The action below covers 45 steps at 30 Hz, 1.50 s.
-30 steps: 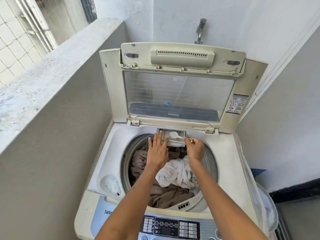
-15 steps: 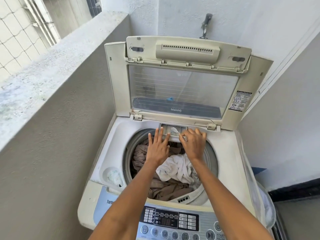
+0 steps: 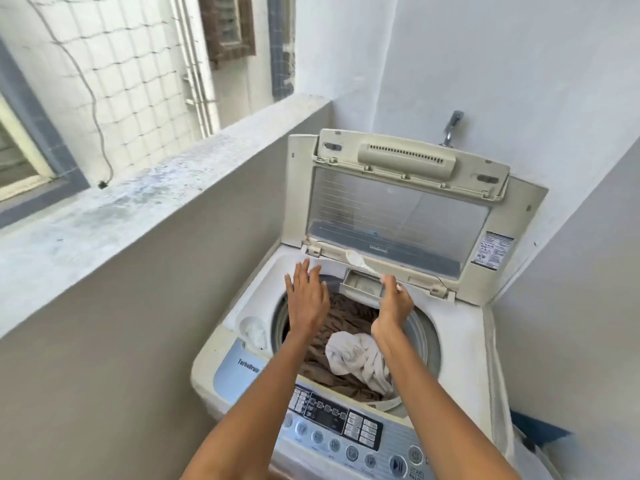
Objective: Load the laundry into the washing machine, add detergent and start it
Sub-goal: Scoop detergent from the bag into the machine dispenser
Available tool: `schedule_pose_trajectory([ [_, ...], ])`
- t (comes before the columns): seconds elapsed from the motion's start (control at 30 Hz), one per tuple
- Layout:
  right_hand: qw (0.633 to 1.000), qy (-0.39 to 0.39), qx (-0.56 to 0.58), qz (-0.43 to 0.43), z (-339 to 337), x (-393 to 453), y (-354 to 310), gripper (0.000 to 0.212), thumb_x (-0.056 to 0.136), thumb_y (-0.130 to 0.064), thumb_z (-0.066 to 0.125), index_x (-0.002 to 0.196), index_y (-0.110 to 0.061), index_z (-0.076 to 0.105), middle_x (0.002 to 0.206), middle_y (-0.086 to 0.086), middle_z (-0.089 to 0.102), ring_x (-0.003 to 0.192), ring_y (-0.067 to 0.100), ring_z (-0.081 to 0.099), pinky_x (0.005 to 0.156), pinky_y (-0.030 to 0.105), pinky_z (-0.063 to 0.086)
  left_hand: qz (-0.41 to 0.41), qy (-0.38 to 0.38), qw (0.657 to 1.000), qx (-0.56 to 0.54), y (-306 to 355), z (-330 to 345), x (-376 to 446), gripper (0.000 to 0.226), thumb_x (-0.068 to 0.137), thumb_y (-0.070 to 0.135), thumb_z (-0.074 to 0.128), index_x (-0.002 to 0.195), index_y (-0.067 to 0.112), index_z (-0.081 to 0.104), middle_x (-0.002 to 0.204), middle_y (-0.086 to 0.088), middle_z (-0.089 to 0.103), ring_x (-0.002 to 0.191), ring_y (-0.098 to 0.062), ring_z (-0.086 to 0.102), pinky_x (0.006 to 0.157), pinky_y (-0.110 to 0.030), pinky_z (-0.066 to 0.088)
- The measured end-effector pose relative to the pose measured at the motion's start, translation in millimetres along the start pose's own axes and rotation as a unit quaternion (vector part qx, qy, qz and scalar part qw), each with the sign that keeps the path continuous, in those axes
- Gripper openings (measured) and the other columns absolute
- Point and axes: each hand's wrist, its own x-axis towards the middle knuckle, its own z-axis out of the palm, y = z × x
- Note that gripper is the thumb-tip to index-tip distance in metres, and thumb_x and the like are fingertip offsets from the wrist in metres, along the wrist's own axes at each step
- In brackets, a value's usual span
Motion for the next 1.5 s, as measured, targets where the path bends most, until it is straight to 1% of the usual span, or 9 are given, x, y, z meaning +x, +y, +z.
schedule_pose_trajectory([
  [0.3,0.979,-0.202,0.037,-0.018,70.9,-147.6,-71.9,0.026,0.079,-0.012,0.063,0.054,-0.016,0.057,0.055,-0.002,0.045,0.046,0.009,0.038,0.036,0.016,0.027,-0.026,0.225,0.974,-0.002,-30.3,-172.8,-28.9,0.035,0.093,0.008,0.04,0.125,0.009,0.054,0.145,-0.011,0.041,0.141,-0.027,0.029,0.119,-0.045,0.011],
  [0.63,0.94,-0.333,0.063,-0.025,58.1,-362.1,-116.0,0.027,0.081,-0.012,0.06,0.054,-0.014,0.057,0.059,-0.006,0.055,0.046,0.007,0.039,0.049,0.021,0.029,0.018,0.388,0.92,-0.054,-25.0,-362.5,-172.5,0.029,0.087,-0.003,0.043,0.114,0.002,0.052,0.131,-0.014,0.05,0.131,-0.026,0.04,0.108,-0.035,0.033],
  [0.8,0.923,-0.385,-0.001,-0.008,42.0,-441.1,-94.8,0.025,0.075,-0.013,0.061,0.051,-0.013,0.056,0.056,-0.004,0.052,0.047,0.013,0.034,0.047,0.024,0.025,-0.002,0.407,0.908,0.1,-55.8,-432.8,-244.4,0.016,0.079,0.001,0.056,0.092,0.007,0.063,0.122,-0.015,0.058,0.113,-0.034,0.051,0.098,-0.045,0.04],
  [0.93,0.904,-0.41,-0.102,-0.063,41.1,-478.4,-75.7,0.018,0.078,-0.019,0.062,0.064,-0.007,0.062,0.056,0.002,0.05,0.052,0.017,0.041,0.048,0.028,0.031,-0.119,0.354,0.918,0.13,-81.1,-475.6,-273.9,0.024,0.081,0.027,0.059,0.096,0.015,0.074,0.124,-0.008,0.059,0.117,-0.03,0.047,0.099,-0.039,0.032],
  [1.03,0.892,-0.406,-0.158,-0.121,49.6,-488.2,-64.2,0.022,0.078,-0.026,0.062,0.069,-0.006,0.063,0.064,0.009,0.056,0.062,0.026,0.049,0.054,0.029,0.034,-0.152,0.306,0.931,0.13,-98.8,-483.9,-279.2,0.021,0.086,0.022,0.06,0.101,0.02,0.074,0.12,-0.004,0.062,0.115,-0.026,0.047,0.094,-0.038,0.033],
  [1.17,0.847,-0.402,-0.253,-0.239,66.4,-491.6,-50.4,0.025,0.08,-0.028,0.061,0.063,-0.011,0.058,0.075,0.014,0.066,0.073,0.031,0.057,0.063,0.028,0.037,-0.154,0.311,0.936,0.055,-115.0,-477.2,-277.9,0.022,0.085,0.015,0.059,0.099,0.019,0.075,0.108,-0.009,0.068,0.101,-0.027,0.058,0.083,-0.036,0.044],
  [1.3,0.773,-0.371,-0.325,-0.398,86.9,-496.7,-32.0,0.023,0.082,-0.03,0.06,0.083,-0.012,0.073,0.09,0.012,0.072,0.093,0.03,0.062,0.085,0.035,0.037,-0.113,0.32,0.938,-0.073,-125.7,-467.2,-279.3,0.02,0.081,0.002,0.058,0.087,0.01,0.075,0.098,-0.007,0.069,0.092,-0.025,0.064,0.084,-0.038,0.052],
  [1.43,0.682,-0.34,-0.392,-0.515,106.6,-498.8,-17.2,0.025,0.088,-0.033,0.057,0.093,-0.015,0.072,0.095,0.008,0.072,0.101,0.025,0.055,0.084,0.036,0.032,-0.101,0.332,0.929,-0.132,-146.7,-464.7,-279.5,0.023,0.078,0.008,0.054,0.085,0.013,0.076,0.09,0.005,0.068,0.089,-0.021,0.065,0.084,-0.046,0.053],
  [1.5,0.661,-0.338,-0.407,-0.533,112.0,-498.9,-11.3,0.025,0.09,-0.033,0.055,0.095,-0.015,0.071,0.098,0.007,0.071,0.102,0.024,0.054,0.084,0.036,0.032,-0.085,0.328,0.932,-0.128,-151.6,-464.8,-279.1,0.025,0.079,0.006,0.054,0.087,0.011,0.076,0.089,0.005,0.067,0.089,-0.02,0.065,0.082,-0.046,0.054],
])
